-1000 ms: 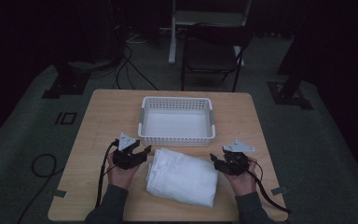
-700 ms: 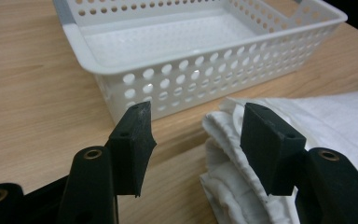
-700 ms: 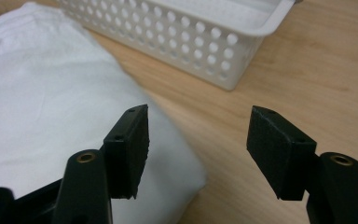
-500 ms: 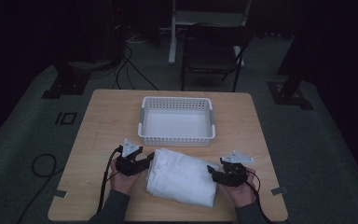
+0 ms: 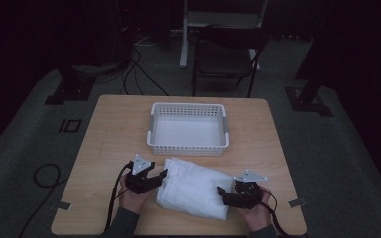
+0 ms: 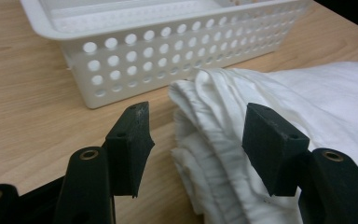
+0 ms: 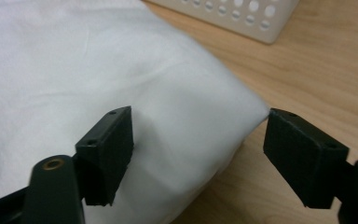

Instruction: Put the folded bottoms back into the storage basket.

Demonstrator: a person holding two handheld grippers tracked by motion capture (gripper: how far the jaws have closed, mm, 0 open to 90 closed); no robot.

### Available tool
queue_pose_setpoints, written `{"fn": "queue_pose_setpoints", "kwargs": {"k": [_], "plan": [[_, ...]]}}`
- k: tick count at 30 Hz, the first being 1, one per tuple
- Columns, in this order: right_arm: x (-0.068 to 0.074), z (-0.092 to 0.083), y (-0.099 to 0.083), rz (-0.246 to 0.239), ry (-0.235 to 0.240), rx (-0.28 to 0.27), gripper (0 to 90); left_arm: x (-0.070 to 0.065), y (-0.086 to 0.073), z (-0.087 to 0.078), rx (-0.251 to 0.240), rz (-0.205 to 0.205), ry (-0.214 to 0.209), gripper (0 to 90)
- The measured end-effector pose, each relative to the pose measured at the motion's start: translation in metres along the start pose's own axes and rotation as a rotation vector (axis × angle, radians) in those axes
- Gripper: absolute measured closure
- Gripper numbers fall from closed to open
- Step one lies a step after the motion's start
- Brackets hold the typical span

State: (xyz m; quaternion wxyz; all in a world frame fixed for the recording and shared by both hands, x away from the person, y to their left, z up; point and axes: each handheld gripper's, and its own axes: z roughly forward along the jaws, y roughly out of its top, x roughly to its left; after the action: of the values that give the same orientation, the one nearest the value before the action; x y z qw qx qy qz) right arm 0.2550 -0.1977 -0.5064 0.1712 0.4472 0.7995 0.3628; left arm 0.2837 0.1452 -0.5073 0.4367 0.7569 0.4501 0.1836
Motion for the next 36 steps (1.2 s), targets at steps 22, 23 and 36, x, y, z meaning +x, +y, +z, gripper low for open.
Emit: {"fn": "queue_pose_setpoints", "kwargs": {"k": [22,23,36], "plan": [[-0.007,0.031,0.002,0.013,0.063,0.069,32.8,-0.009,-0.021,0.006,0.052,0.019,0.001,41.6],[-0.008,0.033,0.003,0.011,0.062,0.069,32.9,-0.008,-0.021,0.005,0.053,0.020,0.004,41.5],[-0.010,0.059,0.029,-0.027,0.044,0.059,33.1,0.009,-0.013,0.009,0.056,0.005,0.065,41.6]]}}
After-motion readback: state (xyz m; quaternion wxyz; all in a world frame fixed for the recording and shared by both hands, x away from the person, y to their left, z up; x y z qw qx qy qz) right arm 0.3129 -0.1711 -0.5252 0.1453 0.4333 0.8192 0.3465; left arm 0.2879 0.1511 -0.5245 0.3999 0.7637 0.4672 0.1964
